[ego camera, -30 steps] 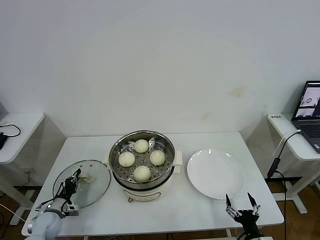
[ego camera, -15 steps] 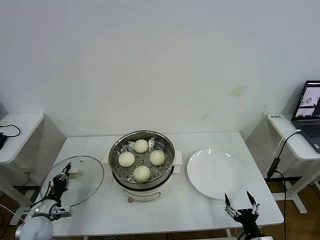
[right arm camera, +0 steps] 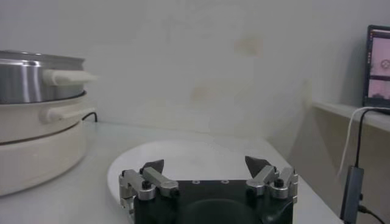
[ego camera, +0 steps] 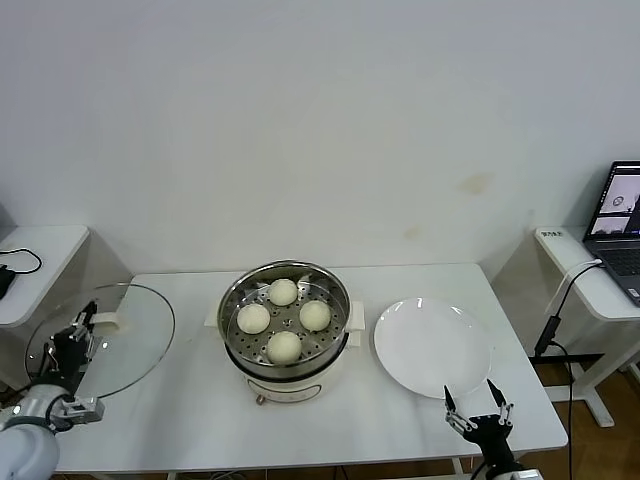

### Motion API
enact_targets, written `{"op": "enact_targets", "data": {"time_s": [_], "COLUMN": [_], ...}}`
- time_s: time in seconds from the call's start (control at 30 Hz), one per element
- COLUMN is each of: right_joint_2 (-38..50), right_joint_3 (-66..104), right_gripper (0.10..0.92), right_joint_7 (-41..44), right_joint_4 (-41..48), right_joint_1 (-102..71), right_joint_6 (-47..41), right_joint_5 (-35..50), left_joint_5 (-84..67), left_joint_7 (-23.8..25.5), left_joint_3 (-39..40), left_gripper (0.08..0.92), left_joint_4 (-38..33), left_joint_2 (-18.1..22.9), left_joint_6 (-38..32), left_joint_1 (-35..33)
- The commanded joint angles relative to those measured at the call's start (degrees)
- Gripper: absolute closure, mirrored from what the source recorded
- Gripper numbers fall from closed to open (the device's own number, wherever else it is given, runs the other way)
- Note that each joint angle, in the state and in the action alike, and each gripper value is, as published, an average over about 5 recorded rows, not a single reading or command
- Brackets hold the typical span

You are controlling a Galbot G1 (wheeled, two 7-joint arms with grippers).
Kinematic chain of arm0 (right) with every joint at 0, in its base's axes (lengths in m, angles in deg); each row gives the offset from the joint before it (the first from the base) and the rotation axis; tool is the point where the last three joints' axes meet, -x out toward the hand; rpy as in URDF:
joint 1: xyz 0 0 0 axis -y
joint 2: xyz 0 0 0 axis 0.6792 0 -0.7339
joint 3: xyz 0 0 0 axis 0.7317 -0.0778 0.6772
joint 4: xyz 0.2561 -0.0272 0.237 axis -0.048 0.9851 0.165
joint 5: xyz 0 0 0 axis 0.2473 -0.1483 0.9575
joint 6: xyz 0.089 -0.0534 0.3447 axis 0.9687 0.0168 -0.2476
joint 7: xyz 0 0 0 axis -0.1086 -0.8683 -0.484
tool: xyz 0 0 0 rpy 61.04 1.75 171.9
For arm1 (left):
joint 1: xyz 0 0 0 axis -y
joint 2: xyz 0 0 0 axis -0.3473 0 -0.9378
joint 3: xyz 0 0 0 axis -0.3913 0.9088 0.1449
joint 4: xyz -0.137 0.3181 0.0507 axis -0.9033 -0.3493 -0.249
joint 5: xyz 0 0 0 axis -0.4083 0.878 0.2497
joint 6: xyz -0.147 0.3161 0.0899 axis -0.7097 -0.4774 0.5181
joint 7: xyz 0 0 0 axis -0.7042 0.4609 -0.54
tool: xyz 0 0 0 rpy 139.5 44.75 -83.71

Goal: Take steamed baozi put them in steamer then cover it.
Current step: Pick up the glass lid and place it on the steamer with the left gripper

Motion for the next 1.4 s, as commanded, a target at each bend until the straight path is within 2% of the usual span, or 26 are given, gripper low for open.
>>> {"op": "enact_targets", "data": {"time_s": [0.03,0.17,0.3,0.5,0.63,0.97,1.4], "right_joint_2": [-0.03,-0.45,-0.71,-0.80,-1.24,-2.37,-3.42], "right_joint_3": [-0.46,-0.85,-0.81,-0.93,-1.80,-3.40,-3.84], "right_gripper": [0.203,0.203,0.203,0.203,0.202,0.202,0.203], "right_joint_7": [-0.18,-0.37,-0.59,-0.86,-0.94,-0.94,-0.95], "right_joint_4": [0.14,0.30,0.95,2.55,3.20,4.96,5.46], "right_joint_1": [0.10,0.36,0.90,2.18,2.88,3.77,3.67], "right_joint_6": [0.24,0.53,0.57,0.33,0.32,0.61,0.81], "right_joint_5": [-1.15,-2.74,-4.54,-6.18,-7.23,-9.15,-10.53], "left_joint_5": [-4.45,-6.43,-5.90,-1.75,0.76,4.90,13.03], "left_joint_7": [9.26,10.69,10.90,12.42,14.08,14.78,14.06], "left_joint_3": [-0.28,6.88,16.60,29.70,35.74,41.87,43.13], "left_gripper": [0.851,0.851,0.851,0.851,0.851,0.851,0.851], "left_joint_4": [-13.47,-17.07,-18.63,-16.92,-15.49,-10.96,-5.09], "left_joint_2": [-3.83,-5.24,-5.43,-1.72,0.43,4.70,11.31], "left_joint_6": [6.81,10.36,14.12,18.34,19.57,19.64,20.23], "left_joint_1": [-1.32,1.17,7.32,17.06,20.99,25.90,27.77]}}
